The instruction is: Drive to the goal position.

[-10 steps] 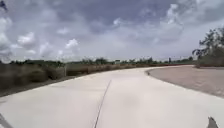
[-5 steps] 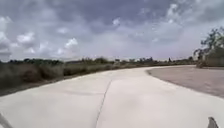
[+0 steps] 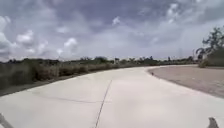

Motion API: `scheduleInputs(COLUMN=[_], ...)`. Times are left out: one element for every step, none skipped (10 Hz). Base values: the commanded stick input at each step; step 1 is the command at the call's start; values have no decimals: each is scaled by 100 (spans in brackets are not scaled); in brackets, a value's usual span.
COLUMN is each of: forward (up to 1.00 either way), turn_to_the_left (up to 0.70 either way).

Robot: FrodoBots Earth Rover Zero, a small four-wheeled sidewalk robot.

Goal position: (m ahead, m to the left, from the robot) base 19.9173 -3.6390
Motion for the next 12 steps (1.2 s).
scheduleInputs(forward=[70,70,70,70,70,70,70,70,70,70,70,70], turn_to_the_left=[0,0,0,0,0,0,0,0,0,0,0,-10])
